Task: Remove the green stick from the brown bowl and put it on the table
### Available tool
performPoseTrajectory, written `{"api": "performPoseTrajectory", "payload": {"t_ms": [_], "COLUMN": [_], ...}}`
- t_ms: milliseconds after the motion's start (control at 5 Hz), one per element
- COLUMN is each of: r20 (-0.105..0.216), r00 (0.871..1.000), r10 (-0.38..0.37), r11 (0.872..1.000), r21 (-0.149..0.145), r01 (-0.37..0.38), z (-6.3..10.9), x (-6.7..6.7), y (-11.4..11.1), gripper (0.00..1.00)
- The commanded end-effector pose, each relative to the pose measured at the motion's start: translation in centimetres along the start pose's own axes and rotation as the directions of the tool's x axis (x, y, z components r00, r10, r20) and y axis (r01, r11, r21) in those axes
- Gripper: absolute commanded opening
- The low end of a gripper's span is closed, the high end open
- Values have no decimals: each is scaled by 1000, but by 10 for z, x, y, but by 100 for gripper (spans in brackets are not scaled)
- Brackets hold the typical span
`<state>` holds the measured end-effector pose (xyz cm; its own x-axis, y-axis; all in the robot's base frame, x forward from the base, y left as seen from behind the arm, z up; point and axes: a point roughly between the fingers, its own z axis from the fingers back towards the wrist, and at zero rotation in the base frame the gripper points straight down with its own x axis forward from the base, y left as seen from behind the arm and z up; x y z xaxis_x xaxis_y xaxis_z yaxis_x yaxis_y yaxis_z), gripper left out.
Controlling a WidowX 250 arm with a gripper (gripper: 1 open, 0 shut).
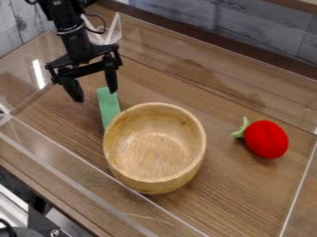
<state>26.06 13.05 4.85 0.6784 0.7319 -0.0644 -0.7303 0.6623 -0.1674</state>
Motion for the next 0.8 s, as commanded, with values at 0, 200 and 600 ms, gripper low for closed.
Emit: {"api": "performPoseTrajectory", "payload": {"t_ms": [0,200,600], "r20": [44,38,30], "r00": [999,999,999], "r10": [16,25,33], "r11": [1000,999,999], "r21": [-22,-28,-39], "r01": [-15,-24,-32], "z": [13,12,11], "x": [14,15,17], "y": [-3,-3,-4], "gripper": [100,100,100]}}
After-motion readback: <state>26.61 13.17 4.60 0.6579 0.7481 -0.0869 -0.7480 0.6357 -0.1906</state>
